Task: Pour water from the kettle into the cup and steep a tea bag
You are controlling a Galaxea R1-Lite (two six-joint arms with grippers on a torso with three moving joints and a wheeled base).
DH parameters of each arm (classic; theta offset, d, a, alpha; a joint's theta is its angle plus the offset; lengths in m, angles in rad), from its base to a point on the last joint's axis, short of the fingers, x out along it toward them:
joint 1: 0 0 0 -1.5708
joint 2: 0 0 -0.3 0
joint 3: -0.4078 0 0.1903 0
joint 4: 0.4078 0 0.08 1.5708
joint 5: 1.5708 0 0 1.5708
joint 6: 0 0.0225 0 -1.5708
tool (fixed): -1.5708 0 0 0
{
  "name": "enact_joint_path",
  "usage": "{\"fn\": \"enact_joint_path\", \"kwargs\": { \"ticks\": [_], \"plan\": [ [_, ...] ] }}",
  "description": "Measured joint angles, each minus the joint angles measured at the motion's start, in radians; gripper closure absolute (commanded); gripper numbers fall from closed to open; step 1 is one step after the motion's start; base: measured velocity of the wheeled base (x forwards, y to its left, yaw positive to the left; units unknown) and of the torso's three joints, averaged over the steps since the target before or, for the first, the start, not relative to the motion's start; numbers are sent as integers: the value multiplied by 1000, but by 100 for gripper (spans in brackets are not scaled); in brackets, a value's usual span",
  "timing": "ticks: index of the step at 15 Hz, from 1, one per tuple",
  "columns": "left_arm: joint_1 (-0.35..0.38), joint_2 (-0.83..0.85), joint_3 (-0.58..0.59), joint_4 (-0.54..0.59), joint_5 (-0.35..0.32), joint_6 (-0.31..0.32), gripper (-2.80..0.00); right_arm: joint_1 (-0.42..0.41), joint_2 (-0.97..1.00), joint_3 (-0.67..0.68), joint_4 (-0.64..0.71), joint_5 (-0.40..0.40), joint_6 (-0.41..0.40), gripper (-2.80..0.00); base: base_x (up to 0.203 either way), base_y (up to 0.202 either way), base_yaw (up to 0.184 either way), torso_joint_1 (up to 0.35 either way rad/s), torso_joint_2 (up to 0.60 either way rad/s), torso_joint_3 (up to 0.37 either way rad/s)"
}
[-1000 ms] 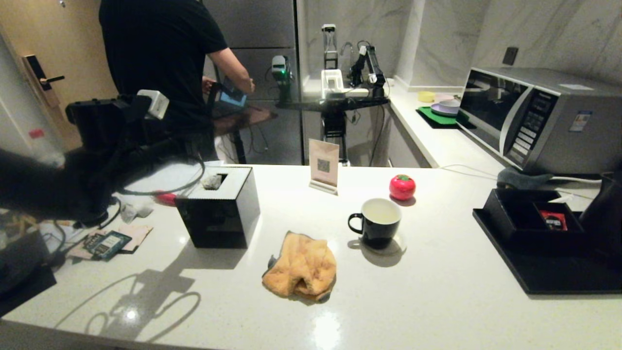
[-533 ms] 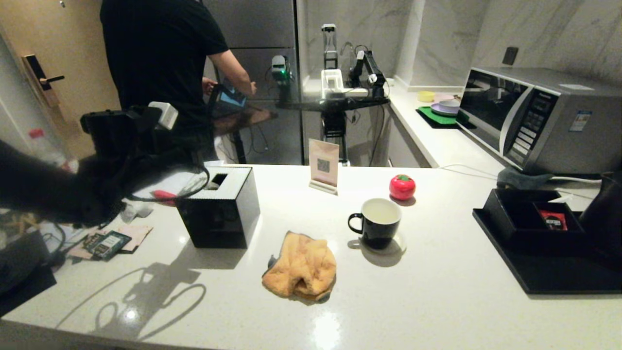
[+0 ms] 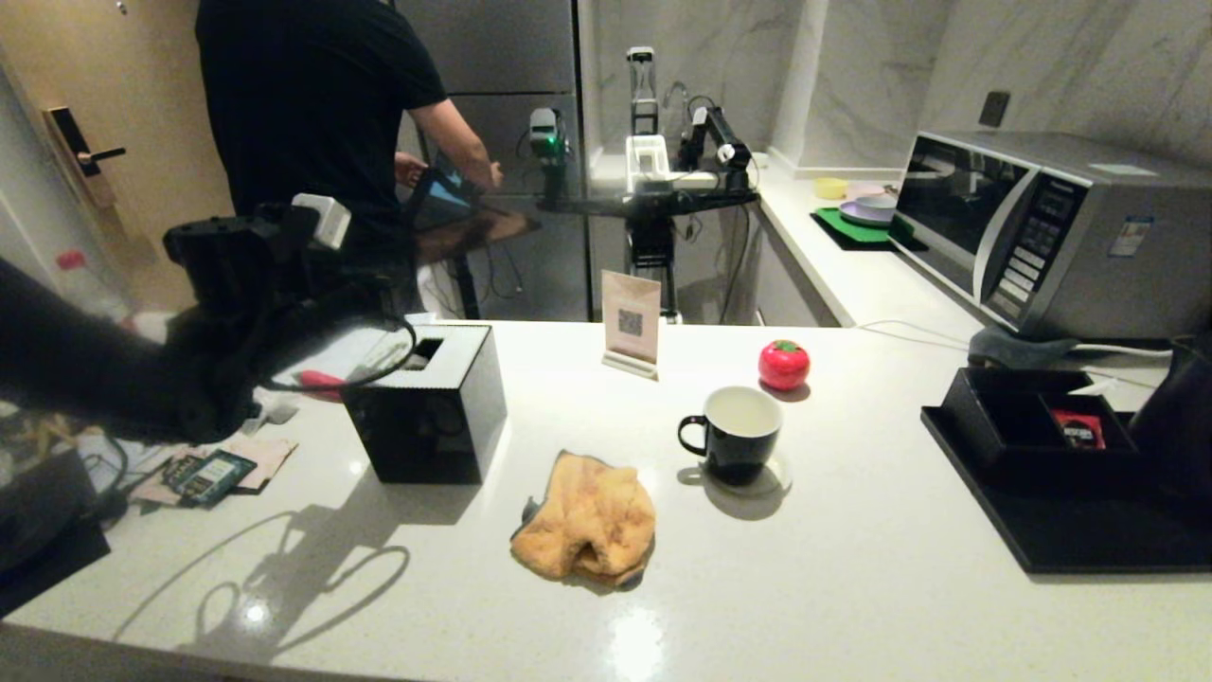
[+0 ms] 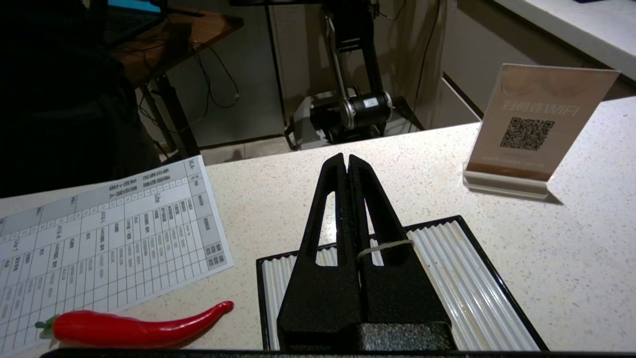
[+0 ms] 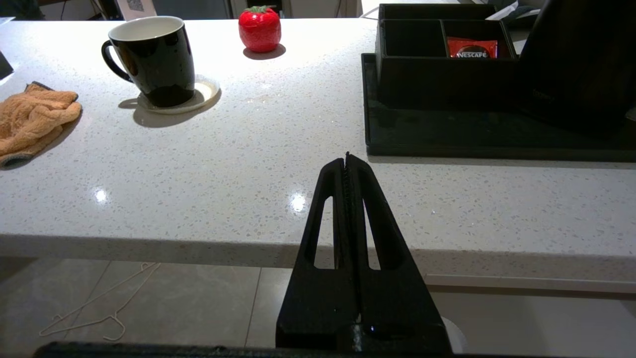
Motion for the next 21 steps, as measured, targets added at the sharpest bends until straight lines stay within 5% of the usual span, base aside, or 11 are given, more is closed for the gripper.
{"fn": "enact_joint_path", "kwargs": {
  "ticks": [11,12,21],
  "plan": [
    [-6,30,149,-186,-4,-11,0,0,0,0,0,0,0,0,0,0,0,0,0,0],
    [-7,29,150,-184,-4,-12,-280,0,0,0,0,0,0,0,0,0,0,0,0,0],
    [-21,17,161,-186,-2,-18,-280,0,0,0,0,0,0,0,0,0,0,0,0,0]
  ]
}}
